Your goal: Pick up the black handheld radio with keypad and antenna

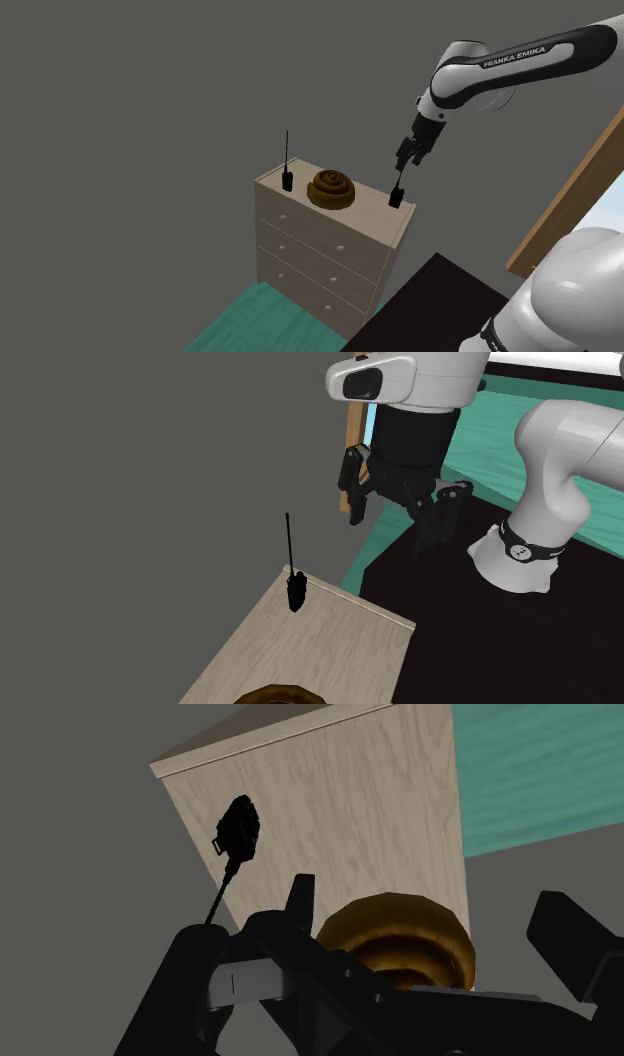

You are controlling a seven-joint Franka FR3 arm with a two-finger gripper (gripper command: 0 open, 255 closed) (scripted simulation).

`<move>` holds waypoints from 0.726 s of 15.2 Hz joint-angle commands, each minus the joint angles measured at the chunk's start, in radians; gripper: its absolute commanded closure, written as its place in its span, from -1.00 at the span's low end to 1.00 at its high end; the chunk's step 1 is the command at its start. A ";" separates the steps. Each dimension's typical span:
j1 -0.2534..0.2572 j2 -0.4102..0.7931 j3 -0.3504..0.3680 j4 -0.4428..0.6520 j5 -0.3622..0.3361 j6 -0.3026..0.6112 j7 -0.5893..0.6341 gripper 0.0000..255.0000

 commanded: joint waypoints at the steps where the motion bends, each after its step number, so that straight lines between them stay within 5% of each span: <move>1: -0.002 0.061 -0.039 0.011 0.010 0.046 -0.049 -1.00; 11: 0.005 0.429 -0.197 0.127 0.210 0.235 -0.359 -1.00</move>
